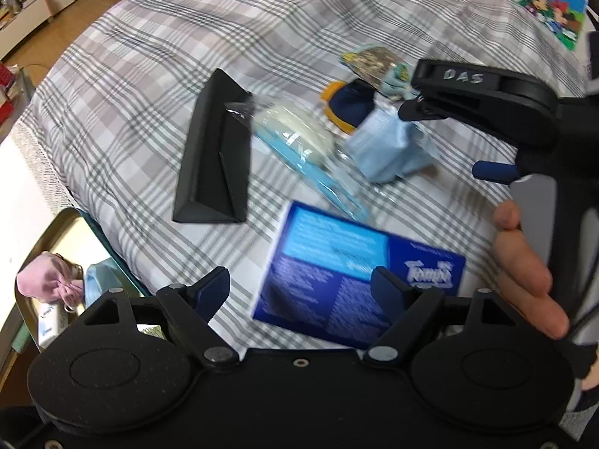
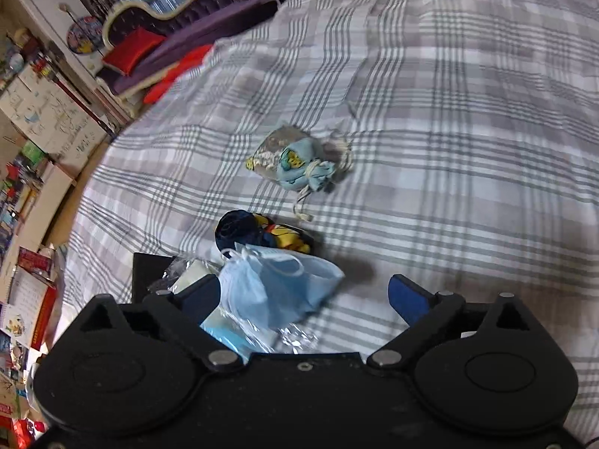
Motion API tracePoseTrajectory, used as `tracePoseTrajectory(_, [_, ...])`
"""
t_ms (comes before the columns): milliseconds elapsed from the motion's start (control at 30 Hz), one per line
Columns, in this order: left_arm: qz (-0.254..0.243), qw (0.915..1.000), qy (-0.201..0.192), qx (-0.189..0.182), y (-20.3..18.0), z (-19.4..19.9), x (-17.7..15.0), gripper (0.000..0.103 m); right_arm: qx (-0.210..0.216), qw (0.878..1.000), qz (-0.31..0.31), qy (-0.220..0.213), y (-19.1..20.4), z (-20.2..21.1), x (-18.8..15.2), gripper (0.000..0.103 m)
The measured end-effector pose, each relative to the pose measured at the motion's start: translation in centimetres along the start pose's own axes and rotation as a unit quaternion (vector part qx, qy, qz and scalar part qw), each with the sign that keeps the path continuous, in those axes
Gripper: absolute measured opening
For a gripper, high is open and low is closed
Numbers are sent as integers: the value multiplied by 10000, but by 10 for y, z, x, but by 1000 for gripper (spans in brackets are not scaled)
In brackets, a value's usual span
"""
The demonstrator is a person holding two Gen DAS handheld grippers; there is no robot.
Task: Organize soft objects
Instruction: 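Withdraw both open tools from the tray back toward the remaining pile, then grasp the blue face mask with right gripper while left gripper grasps the bagged white sponge brush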
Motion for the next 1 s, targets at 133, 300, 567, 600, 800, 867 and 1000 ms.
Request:
tracePoseTrajectory(133, [59, 10000, 11, 74, 9, -8, 10, 79, -171, 9994, 124, 282, 15, -27, 3, 97])
tracePoseTrajectory(300, [112, 9998, 88, 118, 14, -23, 21, 79, -10, 9983, 202, 540, 18, -49, -1, 84])
tracePoseTrajectory(567, [232, 9997, 69, 85, 14, -42, 50, 79, 745, 9969, -86, 241, 0, -39, 0, 45])
tracePoseTrajectory(600, [253, 9996, 45, 66, 13, -44, 55, 79, 670, 9977, -129, 41, -3, -33, 0, 45])
tracePoseTrajectory(800, [372, 9992, -27, 131, 6, -64, 83, 90, 200, 9948, -336, -939, -20, -7, 2, 47])
tracePoseTrajectory(867, [331, 9993, 63, 144, 3, -75, 88, 90, 72, 9933, -352, -1097, -23, -4, 2, 47])
tracePoseTrajectory(1000, [299, 9986, 361, 245, -1, -99, 93, 90, -11, 9936, -439, -1045, -31, -6, 1, 47])
Point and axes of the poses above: each gripper's, at about its wrist camera, not at the fingertips, and z roughly against the way its jaws point, y to its left, x to its top, the point moved 3 cm from there along -z, roughly the way its jaws point, and after that the axes turned 9 degrees about -x, right-handed, at the moved point
